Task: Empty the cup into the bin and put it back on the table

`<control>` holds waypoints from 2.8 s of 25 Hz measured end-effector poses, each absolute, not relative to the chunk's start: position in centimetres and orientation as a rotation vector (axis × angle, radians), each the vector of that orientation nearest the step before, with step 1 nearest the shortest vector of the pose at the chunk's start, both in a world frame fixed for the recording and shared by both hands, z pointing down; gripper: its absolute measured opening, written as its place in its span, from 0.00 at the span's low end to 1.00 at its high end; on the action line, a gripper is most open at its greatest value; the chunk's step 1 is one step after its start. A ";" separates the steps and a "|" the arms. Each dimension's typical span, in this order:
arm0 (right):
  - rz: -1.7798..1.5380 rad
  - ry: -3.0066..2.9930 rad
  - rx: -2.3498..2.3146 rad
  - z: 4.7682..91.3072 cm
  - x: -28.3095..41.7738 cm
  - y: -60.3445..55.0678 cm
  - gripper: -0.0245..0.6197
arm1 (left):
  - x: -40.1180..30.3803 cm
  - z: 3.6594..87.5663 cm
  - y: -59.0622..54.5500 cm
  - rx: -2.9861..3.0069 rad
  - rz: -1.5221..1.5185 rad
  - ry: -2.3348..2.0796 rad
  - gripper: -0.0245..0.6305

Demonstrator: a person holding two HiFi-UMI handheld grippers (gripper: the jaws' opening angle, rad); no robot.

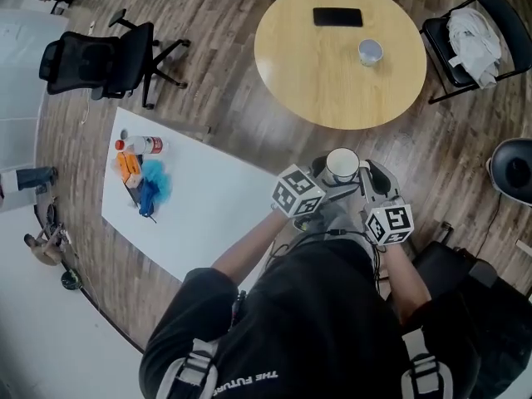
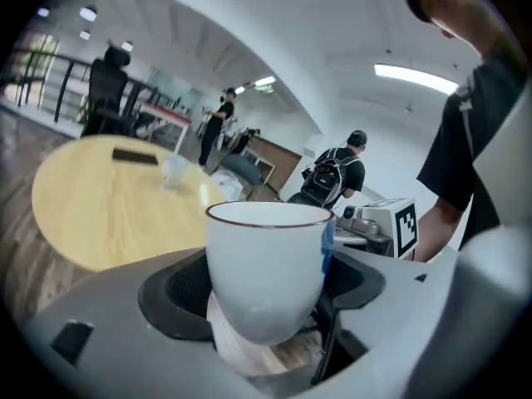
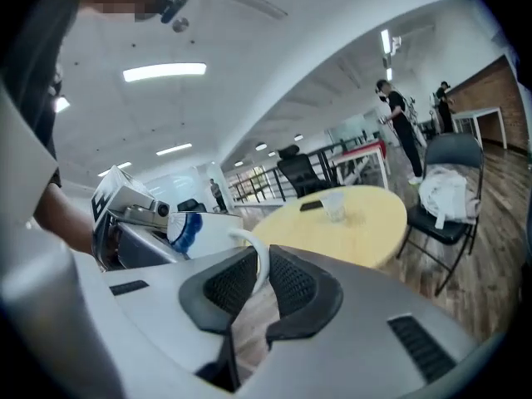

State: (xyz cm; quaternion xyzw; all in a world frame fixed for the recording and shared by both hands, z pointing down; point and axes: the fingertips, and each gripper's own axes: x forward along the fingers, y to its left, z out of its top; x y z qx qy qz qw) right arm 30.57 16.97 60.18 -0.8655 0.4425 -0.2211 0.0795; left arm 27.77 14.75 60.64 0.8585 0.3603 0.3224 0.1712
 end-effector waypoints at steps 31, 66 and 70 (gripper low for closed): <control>-0.121 2.869 -1.392 47.4 -9.6 -14.3 0.12 | -12.3 48.9 -12.6 2.860 0.378 -0.751 0.66; -0.489 3.139 -1.490 65.7 -8.8 -17.6 0.13 | -11.4 66.4 -16.1 2.824 0.592 -0.631 0.66; -0.546 3.130 -1.485 65.5 -8.5 -16.9 0.17 | -11.7 65.8 -15.7 2.794 0.570 -0.637 0.66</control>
